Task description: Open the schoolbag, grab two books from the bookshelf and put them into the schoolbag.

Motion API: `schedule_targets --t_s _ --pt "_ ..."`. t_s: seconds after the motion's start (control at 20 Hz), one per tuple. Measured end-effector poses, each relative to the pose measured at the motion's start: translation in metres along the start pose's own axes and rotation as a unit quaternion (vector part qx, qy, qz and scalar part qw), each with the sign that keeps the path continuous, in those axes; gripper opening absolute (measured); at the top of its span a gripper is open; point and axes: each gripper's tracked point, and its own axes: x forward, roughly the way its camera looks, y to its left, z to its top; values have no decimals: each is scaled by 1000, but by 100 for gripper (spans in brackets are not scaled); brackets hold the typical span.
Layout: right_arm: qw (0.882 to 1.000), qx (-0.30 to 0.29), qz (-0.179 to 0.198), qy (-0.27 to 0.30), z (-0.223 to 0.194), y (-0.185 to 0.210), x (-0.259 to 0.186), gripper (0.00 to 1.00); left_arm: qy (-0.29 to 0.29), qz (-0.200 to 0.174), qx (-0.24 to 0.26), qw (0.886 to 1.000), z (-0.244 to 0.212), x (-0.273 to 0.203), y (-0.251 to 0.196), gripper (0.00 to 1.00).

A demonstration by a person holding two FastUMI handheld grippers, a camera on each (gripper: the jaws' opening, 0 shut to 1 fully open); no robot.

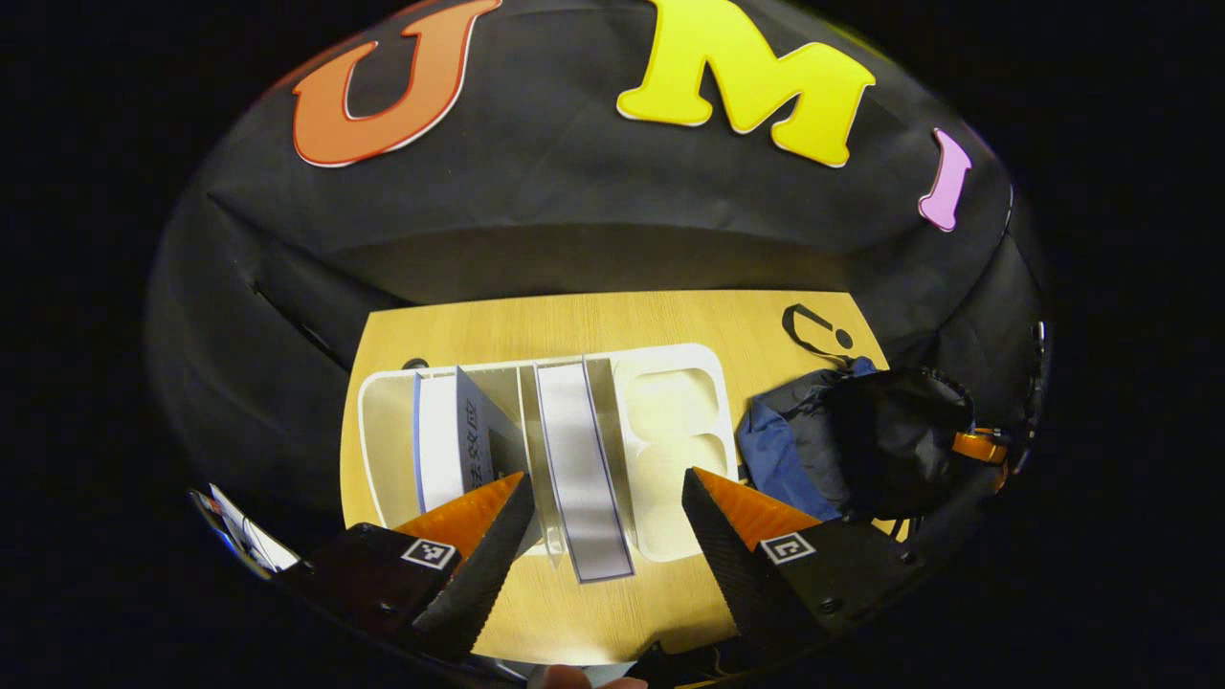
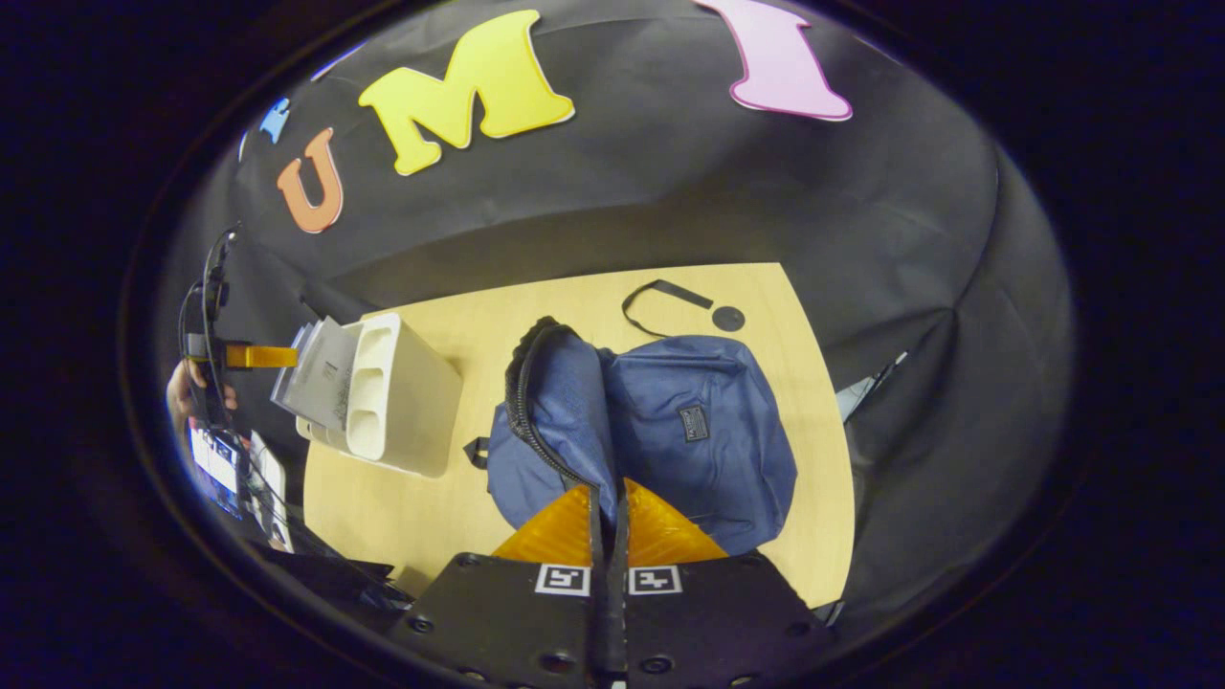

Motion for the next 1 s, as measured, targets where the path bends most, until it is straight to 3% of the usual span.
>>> schedule_targets --t_s 0.3,0.7,0.9,0.95,1.0 --pt "1000 7 4 2 -7 -4 0 0 146 12 -28 989 -23 33 8 99" --pt "1000 8 6 6 -8 -4 5 0 187 37 -33 981 -26 53 24 96" --pt "1000 10 10 6 -9 -2 7 0 201 49 -30 978 -25 54 22 74" --pt "1000 11 10 6 -10 -3 6 0 203 52 -30 977 -24 54 22 75" --pt "1000 11 9 5 -9 -4 6 0 206 53 -29 977 -25 54 20 67"
